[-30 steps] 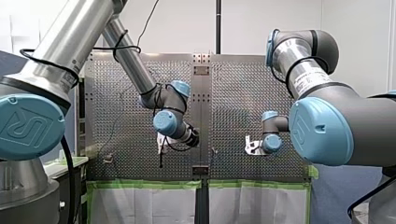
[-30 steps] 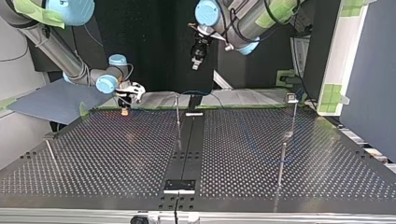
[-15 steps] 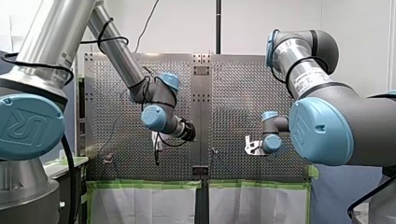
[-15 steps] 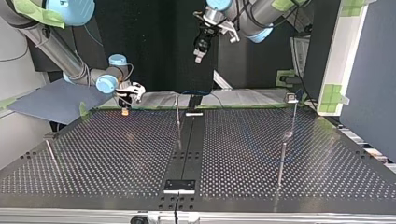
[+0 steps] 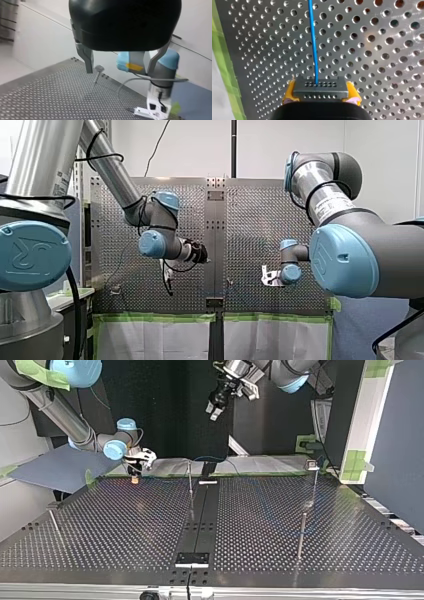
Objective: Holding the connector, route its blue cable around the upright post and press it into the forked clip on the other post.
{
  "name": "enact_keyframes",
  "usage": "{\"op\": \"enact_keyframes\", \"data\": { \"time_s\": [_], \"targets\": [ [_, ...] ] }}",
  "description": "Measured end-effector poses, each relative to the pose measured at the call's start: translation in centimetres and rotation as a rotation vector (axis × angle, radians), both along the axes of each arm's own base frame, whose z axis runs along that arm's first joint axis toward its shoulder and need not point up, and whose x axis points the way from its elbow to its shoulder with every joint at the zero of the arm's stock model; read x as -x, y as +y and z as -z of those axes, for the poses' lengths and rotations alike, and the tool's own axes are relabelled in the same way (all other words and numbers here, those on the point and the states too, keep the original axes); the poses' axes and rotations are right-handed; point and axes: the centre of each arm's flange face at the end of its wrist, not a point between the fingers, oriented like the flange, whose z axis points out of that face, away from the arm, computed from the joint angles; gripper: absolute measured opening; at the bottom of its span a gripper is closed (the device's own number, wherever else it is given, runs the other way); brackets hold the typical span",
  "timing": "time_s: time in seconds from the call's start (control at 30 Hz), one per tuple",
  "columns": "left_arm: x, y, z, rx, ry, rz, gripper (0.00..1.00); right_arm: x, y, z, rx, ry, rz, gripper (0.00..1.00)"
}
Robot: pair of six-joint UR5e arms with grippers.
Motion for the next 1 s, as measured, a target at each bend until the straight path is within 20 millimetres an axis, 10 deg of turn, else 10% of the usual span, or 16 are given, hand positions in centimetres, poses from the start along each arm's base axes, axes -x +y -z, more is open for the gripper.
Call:
{"op": "enact_keyframes", "data": {
  "time_s": [0.57, 1.0],
  "targets": [
    [2.2, 3.2, -2.0, 0.075, -0.093, -0.038, 1.00, 0.6, -0.1, -0.4, 0.005, 0.043, 0.037, 0.00],
    [2.5, 3.6, -5.3, 0.114, -0.174, -0.042, 1.00, -0.5, -0.3, -6.6, 0.051, -0.008, 0.046, 0.00]
  ]
}}
